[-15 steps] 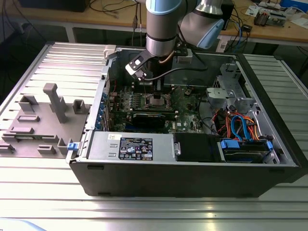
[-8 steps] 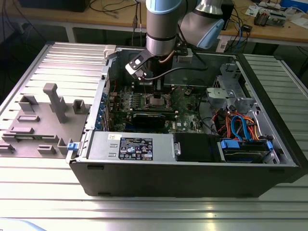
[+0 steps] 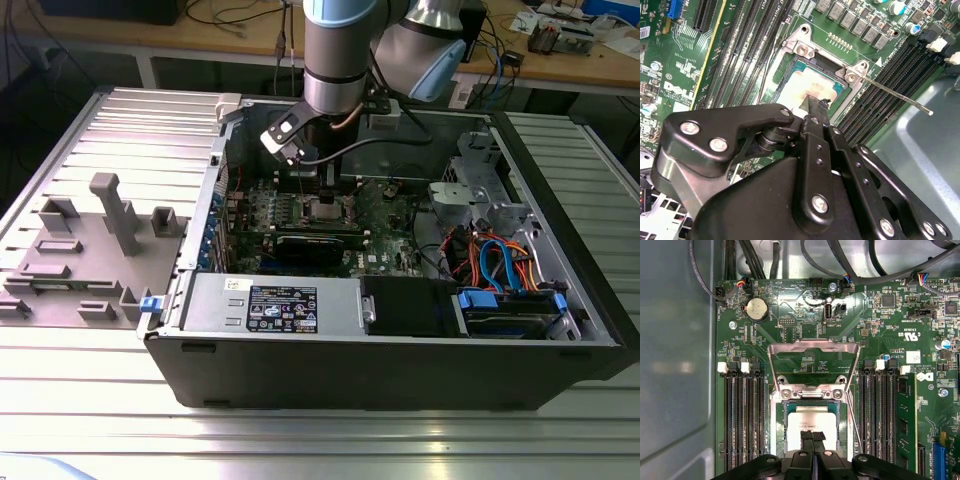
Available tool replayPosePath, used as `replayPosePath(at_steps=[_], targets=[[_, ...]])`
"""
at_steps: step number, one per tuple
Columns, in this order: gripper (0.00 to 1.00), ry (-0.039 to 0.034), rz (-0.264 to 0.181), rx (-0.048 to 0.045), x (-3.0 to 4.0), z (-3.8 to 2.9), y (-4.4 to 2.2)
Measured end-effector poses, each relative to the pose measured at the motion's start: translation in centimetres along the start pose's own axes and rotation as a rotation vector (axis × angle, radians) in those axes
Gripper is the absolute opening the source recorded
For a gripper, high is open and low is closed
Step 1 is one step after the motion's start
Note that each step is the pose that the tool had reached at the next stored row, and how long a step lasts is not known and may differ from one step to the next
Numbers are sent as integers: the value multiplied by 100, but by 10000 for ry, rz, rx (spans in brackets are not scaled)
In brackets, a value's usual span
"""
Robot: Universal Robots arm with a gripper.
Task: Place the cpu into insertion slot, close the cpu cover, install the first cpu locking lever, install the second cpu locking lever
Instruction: 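Close the cpu cover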
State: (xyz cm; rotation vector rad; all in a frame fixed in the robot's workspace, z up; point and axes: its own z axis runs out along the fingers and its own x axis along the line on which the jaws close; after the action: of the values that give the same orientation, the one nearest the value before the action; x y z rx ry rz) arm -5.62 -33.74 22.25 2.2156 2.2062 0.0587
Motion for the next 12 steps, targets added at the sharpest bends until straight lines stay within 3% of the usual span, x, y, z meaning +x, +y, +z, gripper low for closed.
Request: replayPosePath(at_steps=[12], targets=[[11, -40, -1, -1, 0, -19, 1]])
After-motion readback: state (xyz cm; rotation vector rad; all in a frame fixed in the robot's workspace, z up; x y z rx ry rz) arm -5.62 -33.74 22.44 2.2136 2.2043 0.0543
